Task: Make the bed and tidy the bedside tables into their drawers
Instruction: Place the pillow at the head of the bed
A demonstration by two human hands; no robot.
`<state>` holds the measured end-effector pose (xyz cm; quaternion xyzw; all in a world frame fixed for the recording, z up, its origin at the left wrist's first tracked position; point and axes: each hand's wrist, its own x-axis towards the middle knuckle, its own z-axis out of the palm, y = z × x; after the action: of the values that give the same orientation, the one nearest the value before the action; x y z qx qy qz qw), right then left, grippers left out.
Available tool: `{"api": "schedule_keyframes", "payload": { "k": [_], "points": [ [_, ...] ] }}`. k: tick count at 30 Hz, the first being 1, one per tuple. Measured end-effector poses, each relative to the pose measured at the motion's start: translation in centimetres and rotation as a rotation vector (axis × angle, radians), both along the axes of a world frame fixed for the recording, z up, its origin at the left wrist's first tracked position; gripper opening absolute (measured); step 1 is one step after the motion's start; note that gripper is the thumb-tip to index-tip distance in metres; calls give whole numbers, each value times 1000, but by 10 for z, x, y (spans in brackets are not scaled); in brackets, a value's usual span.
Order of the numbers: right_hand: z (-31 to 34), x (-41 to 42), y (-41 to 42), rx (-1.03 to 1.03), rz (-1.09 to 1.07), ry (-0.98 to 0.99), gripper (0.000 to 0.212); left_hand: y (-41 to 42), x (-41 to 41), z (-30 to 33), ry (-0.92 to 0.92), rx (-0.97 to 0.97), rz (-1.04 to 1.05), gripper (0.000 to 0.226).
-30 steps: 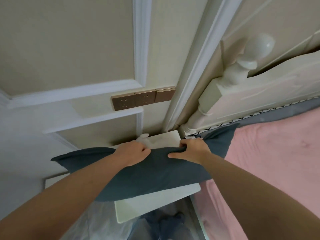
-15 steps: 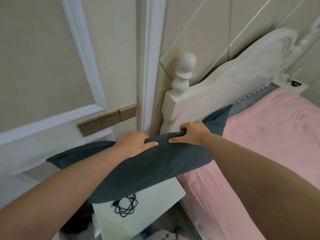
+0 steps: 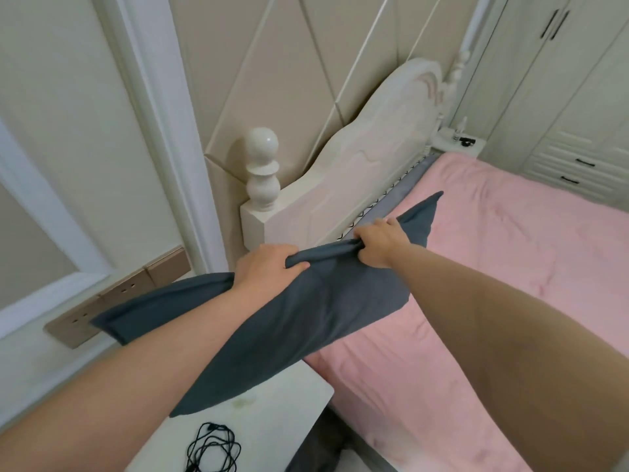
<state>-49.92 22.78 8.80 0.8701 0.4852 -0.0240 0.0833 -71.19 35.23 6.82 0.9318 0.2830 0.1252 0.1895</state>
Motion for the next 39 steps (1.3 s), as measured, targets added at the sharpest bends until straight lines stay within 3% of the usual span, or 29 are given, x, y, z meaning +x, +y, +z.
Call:
{"api": "schedule_keyframes", "payload": {
  "k": [3,9,13,20,24,28,33,39],
  "points": [
    [2,16,-10,-13,-83,-96,29,-12,25,1,-27,-22,-7,33],
    [-6,54,-27,78,-146,-182,24,-26,71,-5,-46,26,-116,25],
    [-10,93,-32,75,-140,-168,24,-29,112,-11,59,-109,-118,32],
    [-17,179,-33,40,-127,-143,33,-31,193,-24,8,-268,-174,30],
    [-27,229,-28,45,-128,-156,27,-30,242,-34,-10,-325,-145,23],
    [-34,278,-25,-9,-125,-153,22,-35,291,-47,-46,-337,-123,33],
    [-31,347,-13,-78,-103,-162,24,-38,356,-59,-98,-441,-96,22],
    [-19,418,31,79,-18,-233,25,0,429,-64,-218,-584,7,28]
  ]
}}
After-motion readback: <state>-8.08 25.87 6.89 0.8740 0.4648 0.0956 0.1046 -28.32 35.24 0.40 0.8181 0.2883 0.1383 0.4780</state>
